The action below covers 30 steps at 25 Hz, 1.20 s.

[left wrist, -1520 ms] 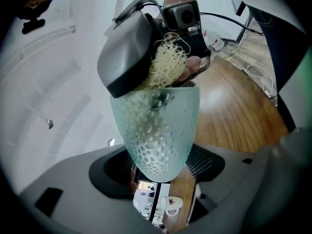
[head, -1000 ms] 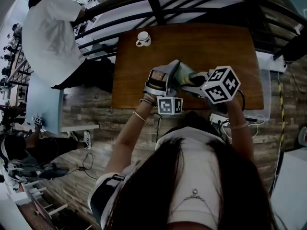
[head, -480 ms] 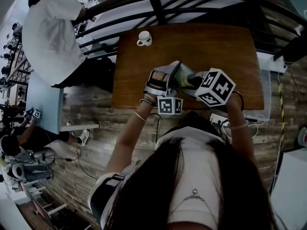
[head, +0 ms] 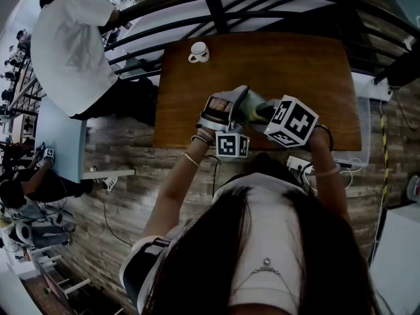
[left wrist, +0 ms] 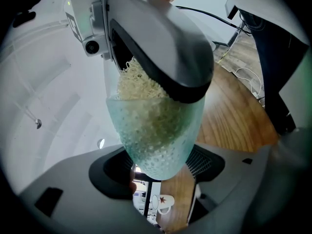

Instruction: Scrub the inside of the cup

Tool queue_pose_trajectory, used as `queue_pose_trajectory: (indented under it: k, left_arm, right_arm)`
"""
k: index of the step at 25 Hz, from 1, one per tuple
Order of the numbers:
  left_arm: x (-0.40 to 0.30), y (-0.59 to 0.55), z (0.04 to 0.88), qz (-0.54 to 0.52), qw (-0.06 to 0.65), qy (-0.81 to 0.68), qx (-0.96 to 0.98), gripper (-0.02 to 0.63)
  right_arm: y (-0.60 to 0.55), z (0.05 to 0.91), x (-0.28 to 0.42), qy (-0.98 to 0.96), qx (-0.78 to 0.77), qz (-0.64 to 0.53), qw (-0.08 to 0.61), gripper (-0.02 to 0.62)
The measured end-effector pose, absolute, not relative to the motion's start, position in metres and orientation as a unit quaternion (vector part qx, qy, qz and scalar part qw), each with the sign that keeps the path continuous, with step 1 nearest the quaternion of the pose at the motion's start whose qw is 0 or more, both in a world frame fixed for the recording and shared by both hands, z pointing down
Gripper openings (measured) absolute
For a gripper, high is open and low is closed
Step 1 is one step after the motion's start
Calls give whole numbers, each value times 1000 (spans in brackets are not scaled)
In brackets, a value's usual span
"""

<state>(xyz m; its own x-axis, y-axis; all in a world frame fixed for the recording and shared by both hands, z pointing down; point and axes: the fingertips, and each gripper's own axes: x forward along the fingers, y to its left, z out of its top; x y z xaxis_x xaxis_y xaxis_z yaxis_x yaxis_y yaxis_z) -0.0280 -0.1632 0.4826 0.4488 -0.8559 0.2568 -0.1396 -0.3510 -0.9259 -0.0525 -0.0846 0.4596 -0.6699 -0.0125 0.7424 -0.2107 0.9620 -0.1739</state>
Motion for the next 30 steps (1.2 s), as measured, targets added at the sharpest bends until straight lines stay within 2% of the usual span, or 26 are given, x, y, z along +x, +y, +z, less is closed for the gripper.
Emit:
queue_pose_trajectory:
  k: [16,30]
  left_arm:
    - [-28,-170,475,-382,449,363,-721,339]
    - [-24,-175,468,-367,444,379,-724,339]
  right_arm:
    - [-91,451,-53,-925,62,202,316,83]
    - [-104,431,-49,-931,66,312,181,83]
